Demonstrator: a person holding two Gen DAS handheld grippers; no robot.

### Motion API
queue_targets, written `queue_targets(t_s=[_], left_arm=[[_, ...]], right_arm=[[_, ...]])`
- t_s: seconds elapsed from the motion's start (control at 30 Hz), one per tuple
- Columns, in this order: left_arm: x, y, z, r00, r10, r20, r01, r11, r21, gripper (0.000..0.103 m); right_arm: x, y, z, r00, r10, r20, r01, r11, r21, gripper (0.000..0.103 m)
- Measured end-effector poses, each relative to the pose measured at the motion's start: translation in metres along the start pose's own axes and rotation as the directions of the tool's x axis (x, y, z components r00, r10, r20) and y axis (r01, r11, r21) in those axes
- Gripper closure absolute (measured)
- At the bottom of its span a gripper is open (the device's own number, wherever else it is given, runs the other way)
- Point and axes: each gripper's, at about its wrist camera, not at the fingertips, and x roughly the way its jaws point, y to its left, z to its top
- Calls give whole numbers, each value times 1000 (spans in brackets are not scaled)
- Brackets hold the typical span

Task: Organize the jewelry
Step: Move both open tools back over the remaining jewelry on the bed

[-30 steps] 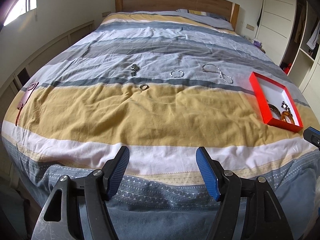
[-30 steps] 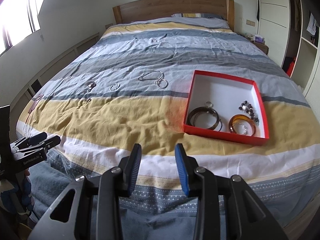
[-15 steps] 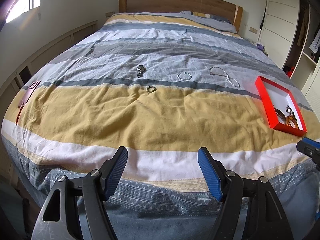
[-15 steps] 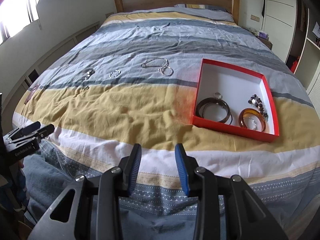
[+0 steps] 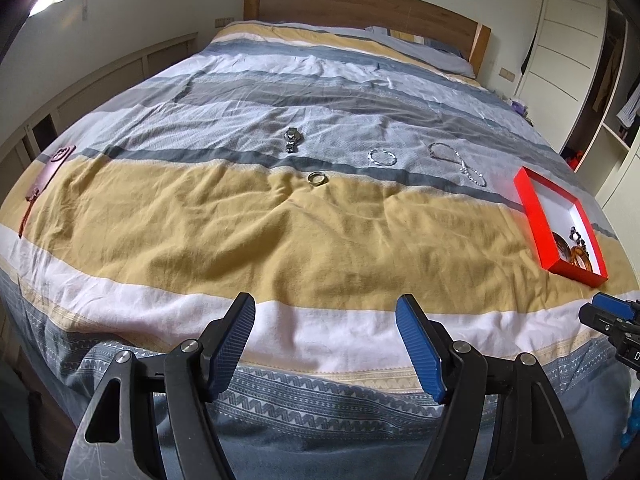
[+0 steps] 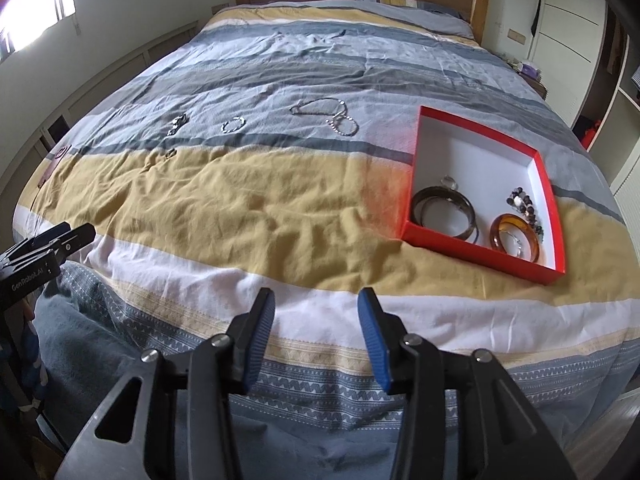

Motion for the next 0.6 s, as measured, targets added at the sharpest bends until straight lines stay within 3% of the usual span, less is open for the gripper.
queue_targets(t_s=[0.4, 0.6], left_arm=[[23, 18, 13, 1000, 12, -22, -12, 1000, -17, 31], [38, 29, 33, 1000, -26, 6, 26, 998, -60, 31]], right_arm=[[32, 10, 20, 999, 15, -43, -16, 1000, -23, 61], [56, 10, 41, 998, 30, -55, -32, 998, -44, 61]])
